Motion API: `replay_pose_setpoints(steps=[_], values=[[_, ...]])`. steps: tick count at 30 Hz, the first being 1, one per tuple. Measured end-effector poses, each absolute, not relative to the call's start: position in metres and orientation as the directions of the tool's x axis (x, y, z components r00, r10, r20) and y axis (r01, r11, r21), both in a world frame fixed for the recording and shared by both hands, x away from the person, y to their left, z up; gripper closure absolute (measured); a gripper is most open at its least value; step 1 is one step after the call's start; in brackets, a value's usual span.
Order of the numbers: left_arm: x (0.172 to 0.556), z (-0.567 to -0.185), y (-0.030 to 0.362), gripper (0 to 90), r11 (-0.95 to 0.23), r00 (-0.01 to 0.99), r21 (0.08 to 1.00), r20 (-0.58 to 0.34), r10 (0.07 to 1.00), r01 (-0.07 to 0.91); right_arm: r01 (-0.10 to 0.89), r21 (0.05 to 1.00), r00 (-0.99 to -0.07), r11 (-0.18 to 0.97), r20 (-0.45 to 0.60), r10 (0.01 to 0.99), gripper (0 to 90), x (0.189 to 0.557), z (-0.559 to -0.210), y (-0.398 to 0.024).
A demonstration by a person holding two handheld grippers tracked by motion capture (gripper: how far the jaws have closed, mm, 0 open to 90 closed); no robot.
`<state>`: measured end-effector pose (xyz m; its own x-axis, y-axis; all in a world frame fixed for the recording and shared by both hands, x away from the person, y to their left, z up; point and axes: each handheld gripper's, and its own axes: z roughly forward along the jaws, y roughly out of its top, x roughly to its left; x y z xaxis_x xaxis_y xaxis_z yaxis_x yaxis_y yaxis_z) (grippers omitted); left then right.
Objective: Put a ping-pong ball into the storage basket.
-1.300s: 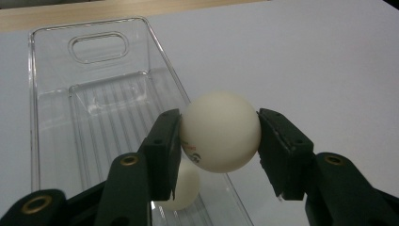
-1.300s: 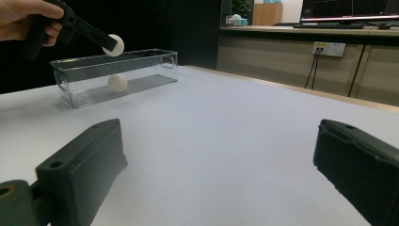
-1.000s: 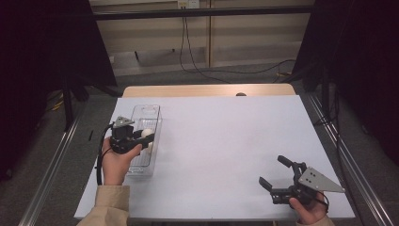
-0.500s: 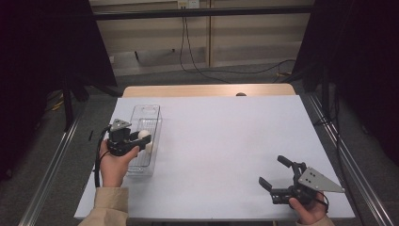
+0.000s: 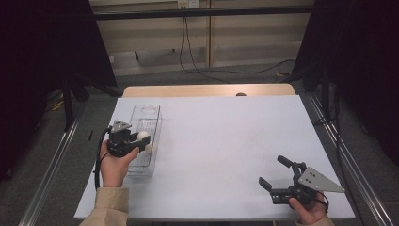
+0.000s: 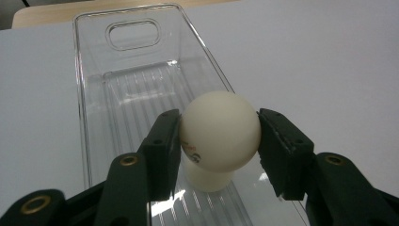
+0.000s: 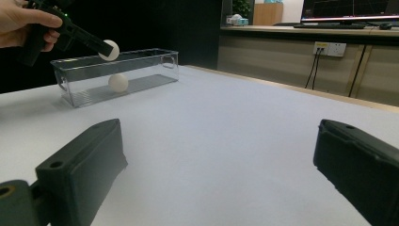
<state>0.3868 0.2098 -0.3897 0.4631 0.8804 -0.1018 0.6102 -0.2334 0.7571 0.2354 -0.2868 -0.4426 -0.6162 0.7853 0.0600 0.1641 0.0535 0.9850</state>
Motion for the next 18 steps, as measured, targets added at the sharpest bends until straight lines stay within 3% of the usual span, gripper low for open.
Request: replay_pose_setpoints(steps=[18], values=[[0.372, -0.392, 0.211, 28.0, -0.168, 0.461, 0.808, -0.139, 0.877, 0.564, 0.163, 0.985, -0.617, 0.054, 0.060, 0.785, 1.7, 0.235, -0.443, -0.287]])
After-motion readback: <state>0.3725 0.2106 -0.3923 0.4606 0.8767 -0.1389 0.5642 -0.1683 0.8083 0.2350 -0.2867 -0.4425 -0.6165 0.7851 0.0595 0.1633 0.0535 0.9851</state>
